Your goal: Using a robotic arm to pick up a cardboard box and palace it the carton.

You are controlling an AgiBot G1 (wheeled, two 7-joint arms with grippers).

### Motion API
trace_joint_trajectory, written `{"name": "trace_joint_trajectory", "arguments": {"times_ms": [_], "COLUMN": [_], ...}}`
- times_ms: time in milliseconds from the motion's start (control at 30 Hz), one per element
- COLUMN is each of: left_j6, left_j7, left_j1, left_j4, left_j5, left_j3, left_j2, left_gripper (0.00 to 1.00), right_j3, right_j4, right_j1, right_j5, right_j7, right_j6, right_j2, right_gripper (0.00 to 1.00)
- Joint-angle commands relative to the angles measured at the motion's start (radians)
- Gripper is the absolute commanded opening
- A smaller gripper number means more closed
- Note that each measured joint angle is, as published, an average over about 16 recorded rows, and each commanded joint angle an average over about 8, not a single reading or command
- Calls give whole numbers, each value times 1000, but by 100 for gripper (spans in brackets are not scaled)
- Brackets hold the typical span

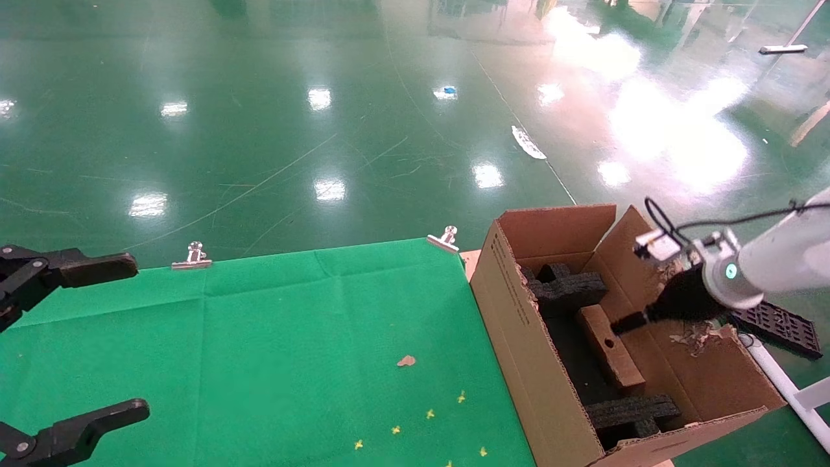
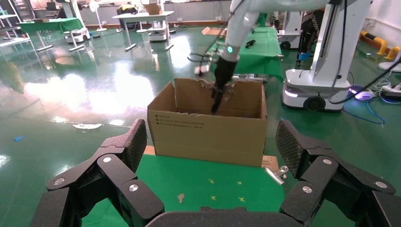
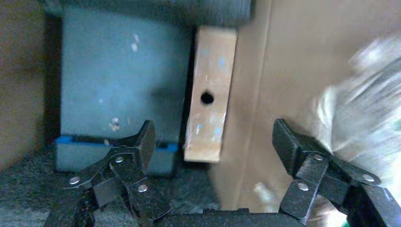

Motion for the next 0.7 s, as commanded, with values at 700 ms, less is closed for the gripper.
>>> {"name": "trace_joint_trajectory", "arguments": {"times_ms": [700], "left_j6": [-1], "left_j7": [1], "left_j1": [0], "left_j4": [0], "left_j5": [-1], "left_j3": [1], "left_j2": [-1], "left_gripper": [100], "right_j3": [87], "right_j4": [189], "right_j1": [378], "right_j5": [98], "right_j7": [-300], "right_j6": [-108], "right_j2": [157], "right_gripper": [100]}}
